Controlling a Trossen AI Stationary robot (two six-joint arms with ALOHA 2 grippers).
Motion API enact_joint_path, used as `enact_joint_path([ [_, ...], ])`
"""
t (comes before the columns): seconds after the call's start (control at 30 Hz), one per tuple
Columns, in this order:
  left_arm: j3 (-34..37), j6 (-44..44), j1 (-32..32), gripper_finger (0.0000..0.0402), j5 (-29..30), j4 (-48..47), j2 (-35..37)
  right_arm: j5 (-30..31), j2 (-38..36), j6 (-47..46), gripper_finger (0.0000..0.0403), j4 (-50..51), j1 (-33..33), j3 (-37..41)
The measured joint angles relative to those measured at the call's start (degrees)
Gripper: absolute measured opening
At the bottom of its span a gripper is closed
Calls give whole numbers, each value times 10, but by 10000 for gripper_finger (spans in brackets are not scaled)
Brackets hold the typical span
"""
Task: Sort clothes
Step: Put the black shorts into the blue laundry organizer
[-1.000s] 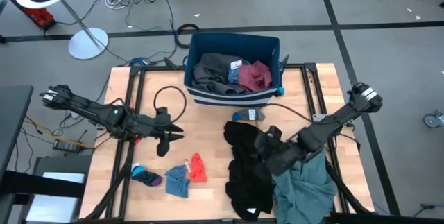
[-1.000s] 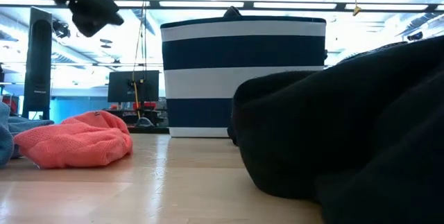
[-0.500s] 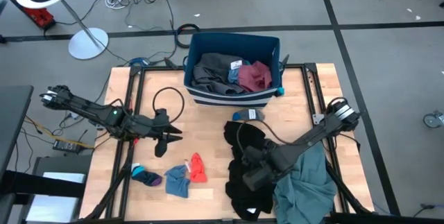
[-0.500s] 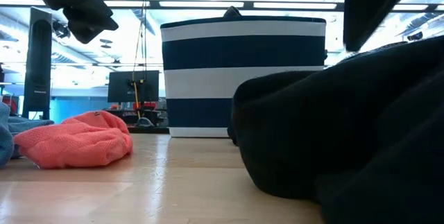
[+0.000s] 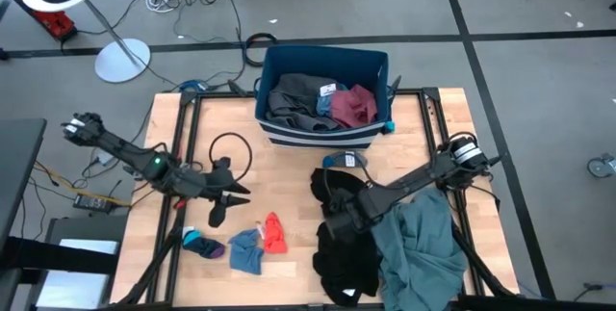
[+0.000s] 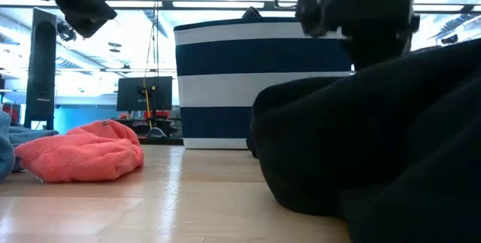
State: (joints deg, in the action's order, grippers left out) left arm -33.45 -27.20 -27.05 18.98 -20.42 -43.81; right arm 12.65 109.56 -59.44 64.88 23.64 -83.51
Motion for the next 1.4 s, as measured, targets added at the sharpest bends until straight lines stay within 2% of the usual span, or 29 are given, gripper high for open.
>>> enact_joint_path([
  [0.17,0,27,-32,126,41,10,0,-34,0,8,134,-99,-9,64],
  [0.23,0,29,-38,126,42,15,0,-49,0,17,104,-152,-9,80],
  [0.33,0,28,-40,126,44,14,0,-50,0,24,29,-179,-9,83],
  [0.37,0,22,-40,126,46,14,0,-50,0,26,17,-177,-9,80],
  [0.57,0,11,-40,126,103,13,0,-19,-14,38,9,-136,-8,32],
  [0.77,0,13,-40,126,105,12,0,37,-33,71,5,-62,-8,-66],
  [1.07,0,10,-40,126,105,13,-18,151,-34,163,2,64,-16,-290],
  [1.4,0,-1,-40,126,104,13,-39,212,-35,298,2,69,-58,-502],
])
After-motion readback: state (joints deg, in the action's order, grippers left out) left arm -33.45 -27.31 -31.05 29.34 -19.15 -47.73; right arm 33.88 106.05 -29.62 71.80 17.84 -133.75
